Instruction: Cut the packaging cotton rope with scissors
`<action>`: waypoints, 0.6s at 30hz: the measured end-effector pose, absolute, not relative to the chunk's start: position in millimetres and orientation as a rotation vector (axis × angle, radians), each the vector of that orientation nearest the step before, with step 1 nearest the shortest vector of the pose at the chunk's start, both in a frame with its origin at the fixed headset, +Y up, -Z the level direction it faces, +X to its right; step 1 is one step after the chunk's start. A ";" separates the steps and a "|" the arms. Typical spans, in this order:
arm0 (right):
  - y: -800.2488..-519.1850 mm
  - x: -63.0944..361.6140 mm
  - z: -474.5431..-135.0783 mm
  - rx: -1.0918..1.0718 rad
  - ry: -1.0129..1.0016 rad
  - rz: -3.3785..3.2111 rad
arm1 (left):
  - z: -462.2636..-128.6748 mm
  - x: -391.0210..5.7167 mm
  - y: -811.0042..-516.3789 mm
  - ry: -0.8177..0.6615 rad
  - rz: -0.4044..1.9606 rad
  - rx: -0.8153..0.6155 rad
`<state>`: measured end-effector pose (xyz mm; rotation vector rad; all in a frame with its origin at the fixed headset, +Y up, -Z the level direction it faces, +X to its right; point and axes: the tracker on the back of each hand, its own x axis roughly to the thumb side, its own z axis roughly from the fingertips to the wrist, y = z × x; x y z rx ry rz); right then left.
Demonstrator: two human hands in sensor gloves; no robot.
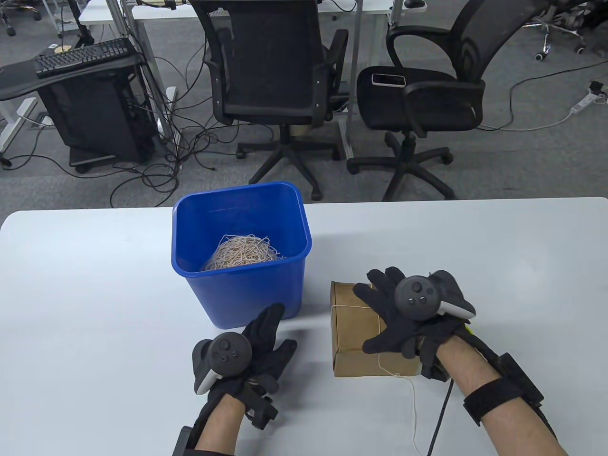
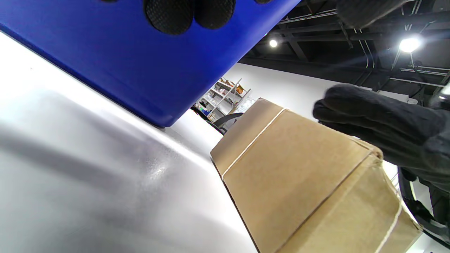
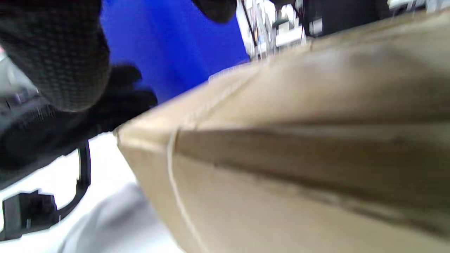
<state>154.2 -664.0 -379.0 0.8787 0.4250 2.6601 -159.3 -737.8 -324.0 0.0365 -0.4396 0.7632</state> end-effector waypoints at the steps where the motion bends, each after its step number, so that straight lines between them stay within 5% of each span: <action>1: -667.6 146.1 -383.9 0.881 0.512 2.679 | -323.9 -159.6 -737.3 -0.439 0.766 0.036; 6: -683.6 128.5 -398.2 0.838 0.789 2.729 | -323.2 -161.2 -734.3 -0.439 0.775 0.039; 18: -693.9 115.4 -413.7 0.843 0.880 2.798 | -321.5 -168.1 -732.3 -0.420 0.799 0.056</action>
